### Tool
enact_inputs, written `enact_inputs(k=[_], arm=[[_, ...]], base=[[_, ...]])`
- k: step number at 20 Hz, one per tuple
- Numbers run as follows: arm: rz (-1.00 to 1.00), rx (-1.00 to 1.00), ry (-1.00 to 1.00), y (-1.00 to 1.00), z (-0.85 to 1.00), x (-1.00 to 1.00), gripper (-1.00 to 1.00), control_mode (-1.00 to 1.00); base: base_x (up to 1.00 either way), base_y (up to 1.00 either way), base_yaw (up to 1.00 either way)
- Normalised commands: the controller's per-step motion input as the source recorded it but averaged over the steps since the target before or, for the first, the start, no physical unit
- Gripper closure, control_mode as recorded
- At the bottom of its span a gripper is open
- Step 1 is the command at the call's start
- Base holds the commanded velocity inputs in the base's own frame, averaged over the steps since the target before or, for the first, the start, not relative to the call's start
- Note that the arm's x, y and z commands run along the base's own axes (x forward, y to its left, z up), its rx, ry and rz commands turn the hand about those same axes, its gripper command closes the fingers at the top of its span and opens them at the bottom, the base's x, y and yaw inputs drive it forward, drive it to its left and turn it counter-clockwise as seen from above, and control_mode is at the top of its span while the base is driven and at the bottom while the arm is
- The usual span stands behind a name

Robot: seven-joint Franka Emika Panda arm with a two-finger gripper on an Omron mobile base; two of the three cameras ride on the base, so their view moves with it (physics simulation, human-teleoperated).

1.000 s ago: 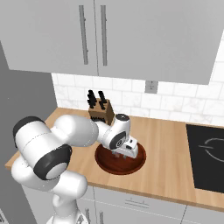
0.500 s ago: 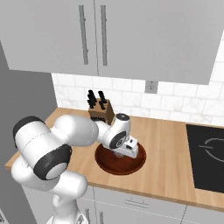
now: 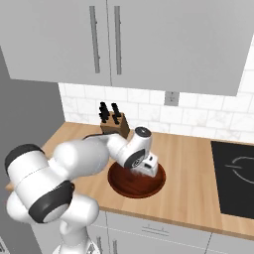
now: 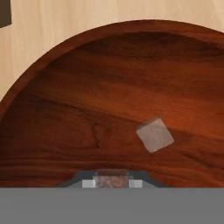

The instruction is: Grab a lemon wedge from the fridge and one ice cube from the ice bowl, and put them in the glass of lemonade.

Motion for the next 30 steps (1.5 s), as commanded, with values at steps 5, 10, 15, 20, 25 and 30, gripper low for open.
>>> enact_inputs(k=[5,10,15,20,25,30], arm=[[0.00,0.07,-0.11,-0.01,0.27,-0.01,1.00,-1.00],[0.00,0.06,-0.16,0.24,0.33,-0.26,1.00,-1.00],[0.08,-0.10,0.00,0.73,0.90,-0.25,1.00,-1.00],[0.09,-0.23,0.00,1.00,0.66,-0.26,1.00,-1.00],[0.13,-0.19,-0.10,1.00,0.02,-0.18,1.00,-1.00],[0.14,-0.09,-0.15,0.99,0.23,0.00,1.00,-1.00]], base=[[0.00,0.00,0.00],[0.00,0.00,0.00],[0.00,0.00,0.00],[0.00,0.00,0.00],[0.00,0.00,0.00],[0.00,0.00,0.00]])
